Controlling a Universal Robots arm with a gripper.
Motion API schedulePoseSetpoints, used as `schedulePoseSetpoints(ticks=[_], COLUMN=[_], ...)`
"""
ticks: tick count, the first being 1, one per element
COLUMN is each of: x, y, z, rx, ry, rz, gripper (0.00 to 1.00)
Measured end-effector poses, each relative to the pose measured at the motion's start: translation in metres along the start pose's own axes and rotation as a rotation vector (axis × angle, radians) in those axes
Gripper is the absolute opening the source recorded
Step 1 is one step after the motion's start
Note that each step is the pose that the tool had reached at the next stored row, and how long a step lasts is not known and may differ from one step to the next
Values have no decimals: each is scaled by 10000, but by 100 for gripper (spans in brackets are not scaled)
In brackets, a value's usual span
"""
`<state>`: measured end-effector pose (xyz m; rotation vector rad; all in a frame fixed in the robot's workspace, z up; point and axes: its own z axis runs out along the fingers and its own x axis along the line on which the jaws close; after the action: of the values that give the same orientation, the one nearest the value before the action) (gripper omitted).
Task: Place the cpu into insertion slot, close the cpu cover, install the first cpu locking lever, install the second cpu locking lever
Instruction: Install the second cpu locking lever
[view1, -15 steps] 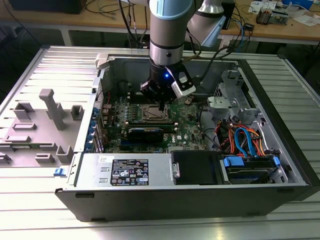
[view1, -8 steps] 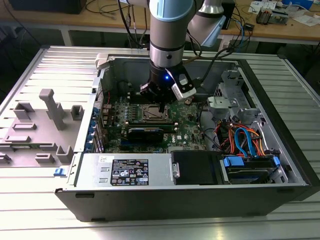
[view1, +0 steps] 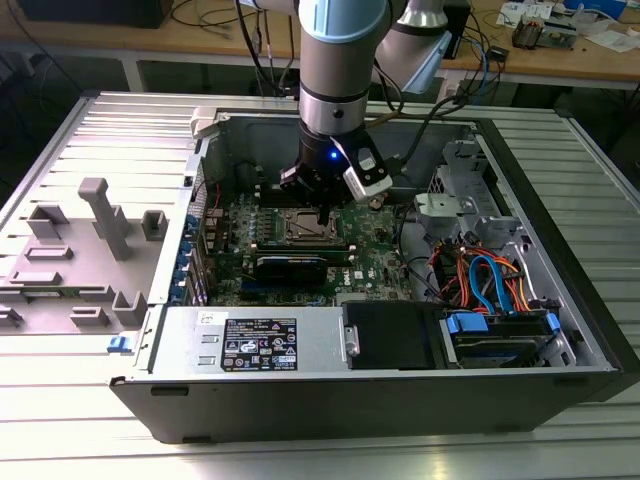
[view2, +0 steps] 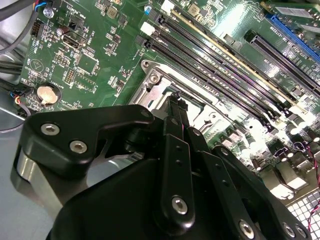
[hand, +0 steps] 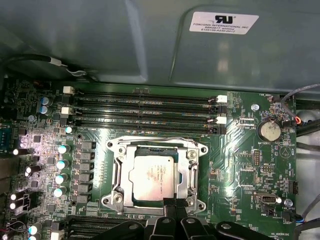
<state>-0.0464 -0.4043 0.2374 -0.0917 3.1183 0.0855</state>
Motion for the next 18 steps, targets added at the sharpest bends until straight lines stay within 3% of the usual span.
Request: schedulePoseSetpoints(ticks=[5,6,7,10,15,18], x=[3,53,74,93,114,164], y=[0,-7,-76,-169,-205,-215], z=[-27,-28,-32,-38,-37,-35], rx=[38,51,69,117,123,123], ry=[2,3,5,9,11,12], rz=[0,-7,-23,-36,-39,-54], gripper=[11,11,11,11,11,11])
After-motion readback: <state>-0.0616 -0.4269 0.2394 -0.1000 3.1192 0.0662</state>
